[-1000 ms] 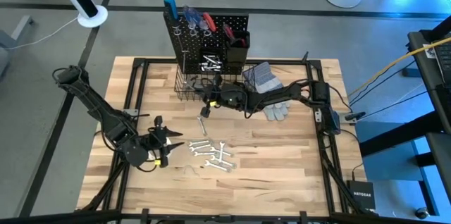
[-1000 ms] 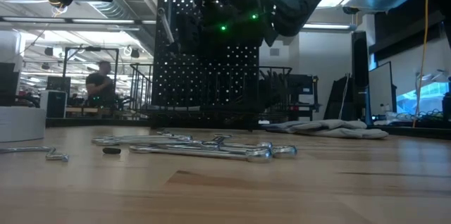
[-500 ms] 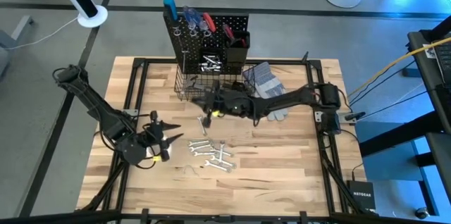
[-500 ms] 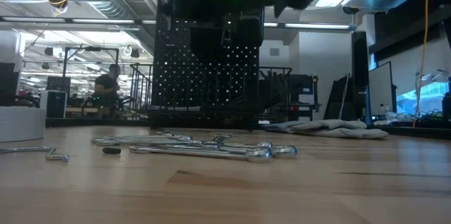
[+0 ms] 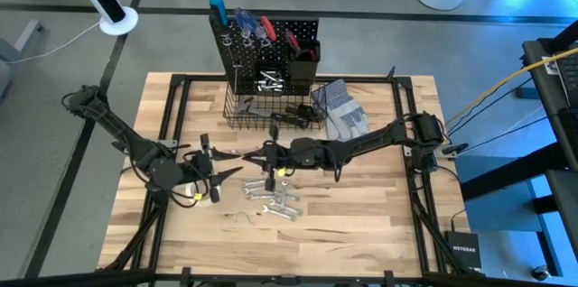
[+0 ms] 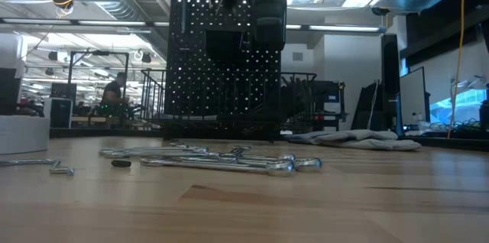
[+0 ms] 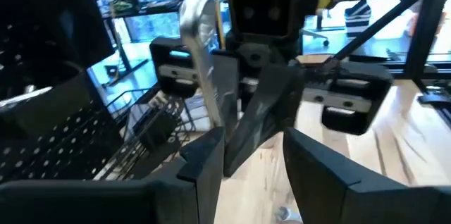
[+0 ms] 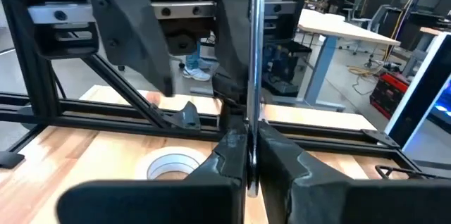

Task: Hang tools onto peg board
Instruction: Hang the wrench on the peg board

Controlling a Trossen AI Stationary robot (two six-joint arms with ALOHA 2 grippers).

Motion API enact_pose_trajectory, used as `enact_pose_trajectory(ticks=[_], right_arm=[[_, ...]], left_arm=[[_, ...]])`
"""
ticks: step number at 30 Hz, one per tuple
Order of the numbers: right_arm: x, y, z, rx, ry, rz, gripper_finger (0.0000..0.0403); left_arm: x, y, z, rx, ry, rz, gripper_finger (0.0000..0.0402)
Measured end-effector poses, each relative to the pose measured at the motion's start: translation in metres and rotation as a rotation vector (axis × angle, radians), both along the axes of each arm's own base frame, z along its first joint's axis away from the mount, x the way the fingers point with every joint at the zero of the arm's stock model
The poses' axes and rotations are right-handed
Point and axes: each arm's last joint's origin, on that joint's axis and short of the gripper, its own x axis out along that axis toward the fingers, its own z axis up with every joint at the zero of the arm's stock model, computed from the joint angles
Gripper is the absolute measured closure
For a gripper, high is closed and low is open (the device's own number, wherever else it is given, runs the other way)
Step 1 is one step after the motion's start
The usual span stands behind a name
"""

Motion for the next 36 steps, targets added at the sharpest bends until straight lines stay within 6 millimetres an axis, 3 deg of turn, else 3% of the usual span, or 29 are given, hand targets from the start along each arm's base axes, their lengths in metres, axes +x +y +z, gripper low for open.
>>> enact_pose_trajectory(ticks=[9, 19, 30, 36], right_arm=[[0.0, 0.002, 0.001, 0.001, -0.008, 0.003, 0.0379], [-0.005, 0.001, 0.018, -0.002, -0.071, -0.01, 0.0379], [-0.004, 0.002, 0.015, -0.051, -0.077, 0.017, 0.0379], [-0.004, 0.0, 0.015, -0.061, -0.077, 0.019, 0.0379]], left_arm=[[0.006, 0.01, 0.004, 0.001, -0.008, -0.031, 0.0274], [-0.022, 0.016, 0.01, -0.057, 0.002, -0.015, 0.031], [-0.007, 0.028, 0.009, -0.008, -0.088, -0.079, 0.0313], [0.002, 0.036, 0.011, -0.047, -0.11, -0.211, 0.0313]])
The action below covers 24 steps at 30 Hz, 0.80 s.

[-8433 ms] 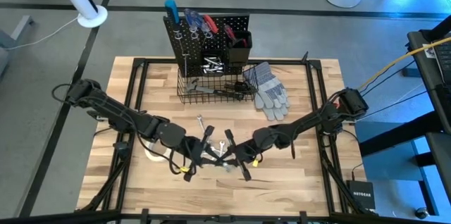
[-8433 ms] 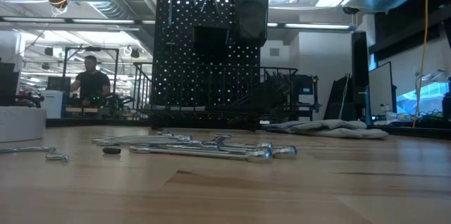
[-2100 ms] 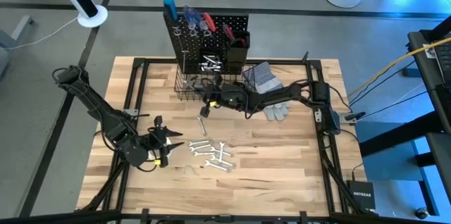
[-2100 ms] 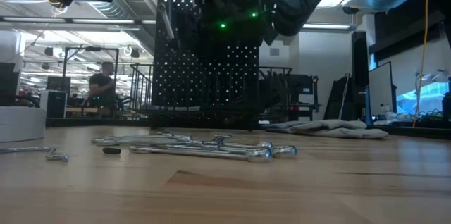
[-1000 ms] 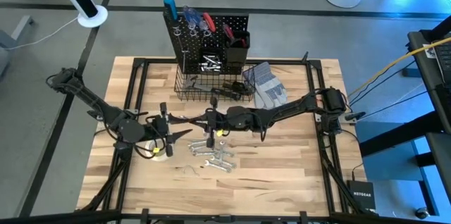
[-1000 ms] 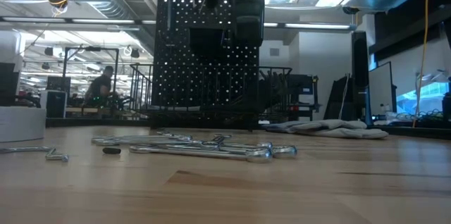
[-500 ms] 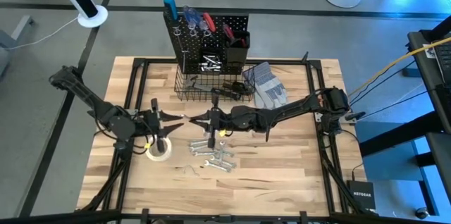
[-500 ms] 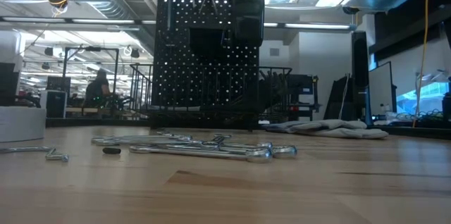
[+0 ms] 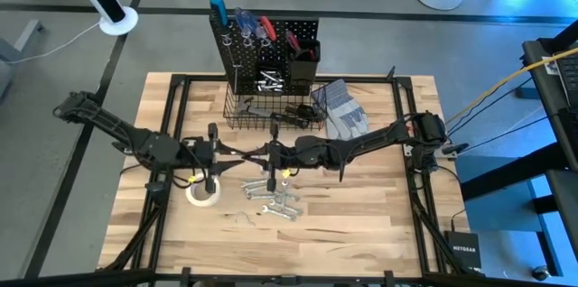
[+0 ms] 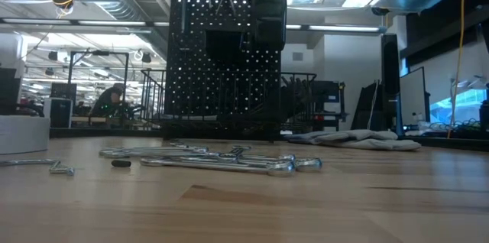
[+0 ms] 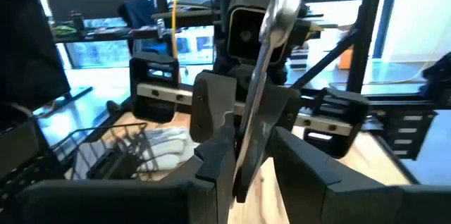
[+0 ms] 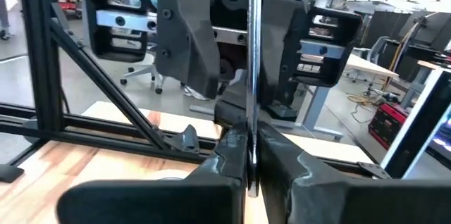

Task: Hang tools onto peg board
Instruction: Hang the wrench on the peg board

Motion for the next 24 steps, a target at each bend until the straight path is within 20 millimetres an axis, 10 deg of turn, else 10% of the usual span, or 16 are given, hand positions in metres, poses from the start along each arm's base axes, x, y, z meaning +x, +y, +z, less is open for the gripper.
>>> enact_pose_trajectory(ticks=[18, 24], right_arm=[[-0.002, -0.002, 0.0, -0.007, 0.042, -0.048, 0.0358], [-0.038, 0.006, 0.036, -0.039, 0.226, -0.082, 0.0295]], left_arm=[[0.001, 0.01, -0.003, 0.097, 0.067, 0.041, 0.0396], [-0.013, 0.022, 0.012, 0.06, 0.268, 0.144, 0.0398]])
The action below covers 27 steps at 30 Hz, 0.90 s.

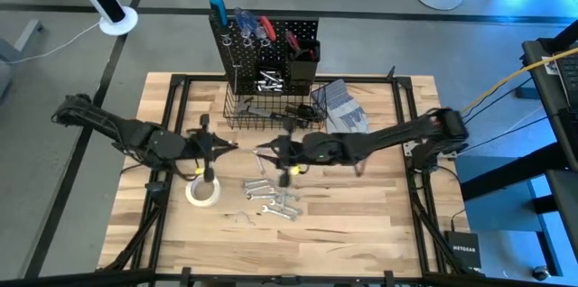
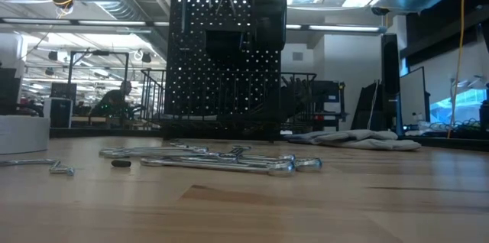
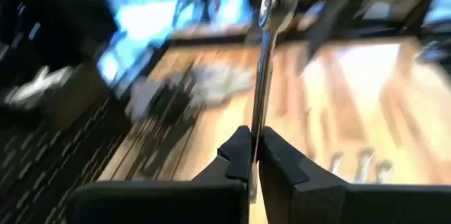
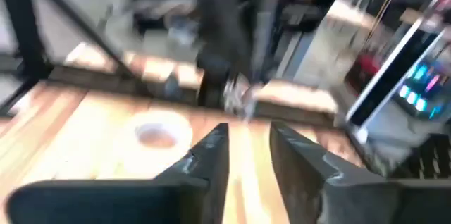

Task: Hang tools onto peg board
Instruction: Hang the wrench on the peg board

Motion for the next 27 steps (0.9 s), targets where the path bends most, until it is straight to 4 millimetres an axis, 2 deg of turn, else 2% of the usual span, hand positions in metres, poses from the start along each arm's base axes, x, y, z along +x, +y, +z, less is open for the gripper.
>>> enact_pose_trajectory(ticks=[4, 7, 10, 13, 18, 21, 23, 27], right_arm=[[-0.038, 0.003, 0.015, 0.054, 0.218, -0.015, 0.0266], [-0.06, 0.006, 0.014, 0.095, 0.366, -0.034, 0.0257], [-0.069, 0.013, -0.003, 0.089, 0.451, -0.044, 0.0257], [-0.073, 0.018, -0.023, 0.062, 0.463, -0.06, 0.026], [-0.081, 0.015, -0.065, 0.064, 0.437, -0.072, 0.0262], [-0.086, 0.014, -0.083, 0.075, 0.402, -0.067, 0.0263], [-0.09, 0.013, -0.091, 0.073, 0.415, -0.065, 0.0263], [-0.089, 0.013, -0.09, 0.071, 0.404, -0.064, 0.0263]], left_arm=[[-0.008, 0.022, 0.003, -0.053, 0.168, 0.165, 0.0398], [-0.012, 0.043, -0.006, -0.07, 0.294, 0.284, 0.0399], [-0.011, 0.064, -0.008, -0.126, 0.33, 0.304, 0.0399], [-0.009, 0.081, -0.004, -0.142, 0.322, 0.273, 0.0399], [-0.005, 0.101, 0.003, -0.032, 0.295, 0.192, 0.04], [-0.001, 0.11, 0.001, 0.017, 0.316, 0.186, 0.04], [0.002, 0.115, -0.002, 0.042, 0.339, 0.189, 0.04], [0.003, 0.12, -0.018, 0.066, 0.365, 0.194, 0.04]])
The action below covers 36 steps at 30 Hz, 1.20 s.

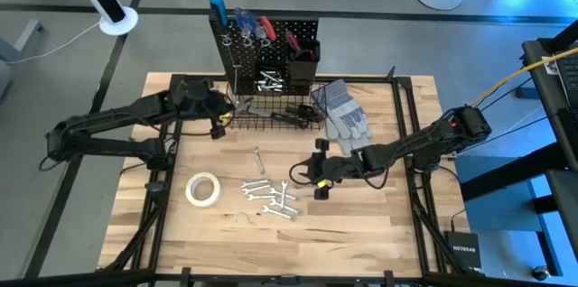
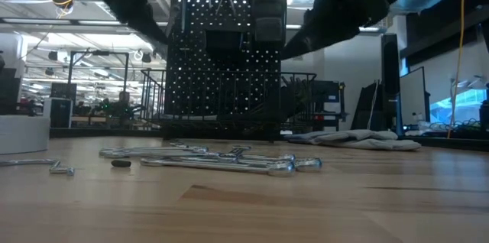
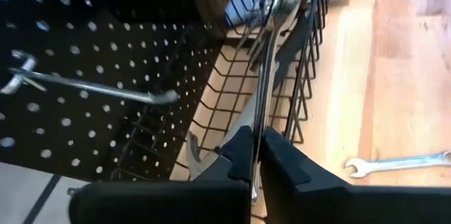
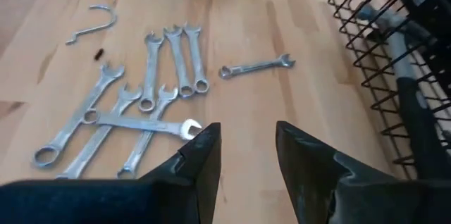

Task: Hang tools onto peg board
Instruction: Hang the wrench on the peg board

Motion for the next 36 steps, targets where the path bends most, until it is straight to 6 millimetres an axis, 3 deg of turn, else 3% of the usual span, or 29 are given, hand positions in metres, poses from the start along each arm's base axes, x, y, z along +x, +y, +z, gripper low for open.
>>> enact_pose_trajectory(ticks=[7, 16, 36], right_arm=[[0.003, 0.0, 0.005, -0.036, -0.027, 0.023, 0.0263], [0.004, 0.0, 0.006, -0.059, -0.047, 0.021, 0.0263], [0.004, 0.0, 0.006, -0.059, -0.045, 0.021, 0.0263]], left_arm=[[-0.011, 0.01, -0.019, 0.06, -0.091, 0.036, 0.04], [-0.017, 0.024, -0.052, -0.059, -0.163, 0.027, 0.04], [-0.023, 0.034, -0.05, -0.211, -0.295, 0.104, 0.04]])
